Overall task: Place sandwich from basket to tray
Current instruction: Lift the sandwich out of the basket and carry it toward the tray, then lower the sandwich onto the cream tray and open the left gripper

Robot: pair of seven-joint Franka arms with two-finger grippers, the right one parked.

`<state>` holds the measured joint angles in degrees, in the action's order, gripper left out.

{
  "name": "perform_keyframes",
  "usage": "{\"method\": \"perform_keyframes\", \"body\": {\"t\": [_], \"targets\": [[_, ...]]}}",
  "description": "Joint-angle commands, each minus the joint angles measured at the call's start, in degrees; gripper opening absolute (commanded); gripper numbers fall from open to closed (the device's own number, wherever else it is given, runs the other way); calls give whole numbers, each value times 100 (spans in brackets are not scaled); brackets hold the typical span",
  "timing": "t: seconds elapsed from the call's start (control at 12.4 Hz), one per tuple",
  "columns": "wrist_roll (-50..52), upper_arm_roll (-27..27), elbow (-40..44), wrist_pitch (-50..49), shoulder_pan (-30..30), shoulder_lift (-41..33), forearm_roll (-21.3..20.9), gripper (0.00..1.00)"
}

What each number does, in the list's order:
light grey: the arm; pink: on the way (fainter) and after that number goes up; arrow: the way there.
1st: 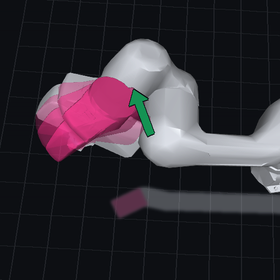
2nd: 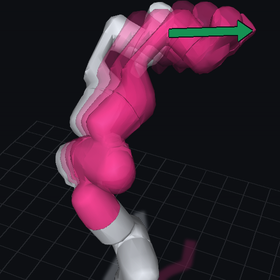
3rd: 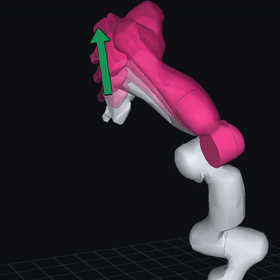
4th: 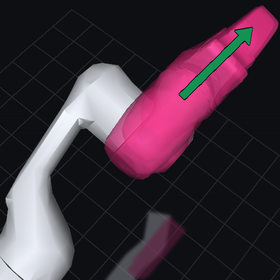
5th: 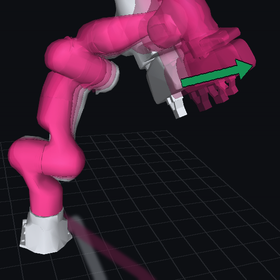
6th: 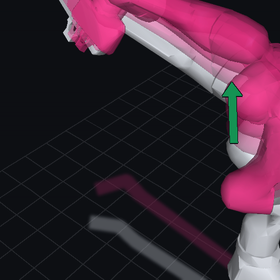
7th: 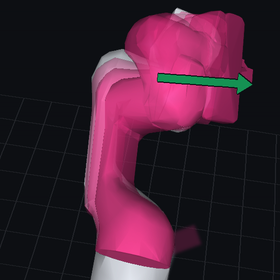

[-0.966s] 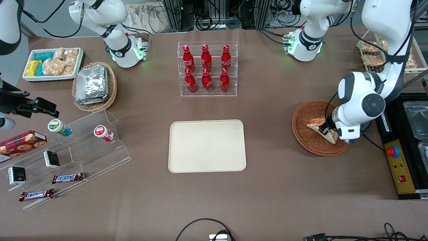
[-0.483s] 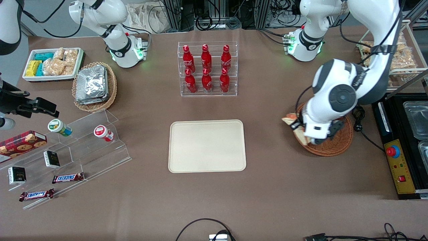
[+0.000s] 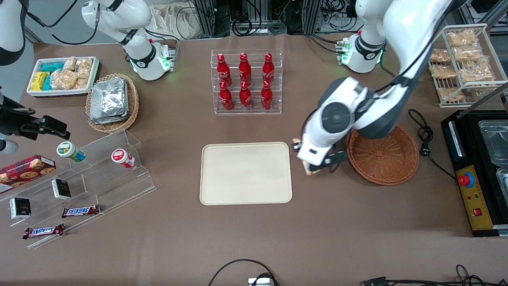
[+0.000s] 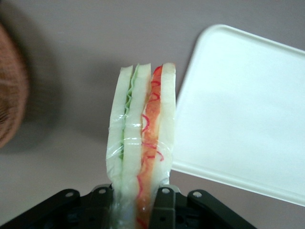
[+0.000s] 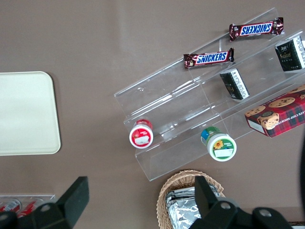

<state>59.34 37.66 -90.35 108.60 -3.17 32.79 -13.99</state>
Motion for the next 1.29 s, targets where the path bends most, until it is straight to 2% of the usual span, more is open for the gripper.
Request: {"method": "perform_keyframes", "body": {"t": [0.0, 0.24, 0.4, 0.48, 0.56, 0.64, 0.72, 1.21], "targets": [[43, 13, 974, -112, -533, 1113, -455, 0], [60, 13, 1151, 152, -798, 1598, -981, 1], [69, 13, 1291, 231, -825, 1826, -1150, 7], [60, 13, 1309, 231, -826, 1871, -1150, 16], [60, 13, 1309, 231, -826, 1871, -1150, 37], [86, 13, 1309, 231, -826, 1871, -1150, 70], [60, 13, 1309, 231, -826, 1871, -1168, 100], [104, 13, 1318, 144, -738, 1696, -1185, 100]]}}
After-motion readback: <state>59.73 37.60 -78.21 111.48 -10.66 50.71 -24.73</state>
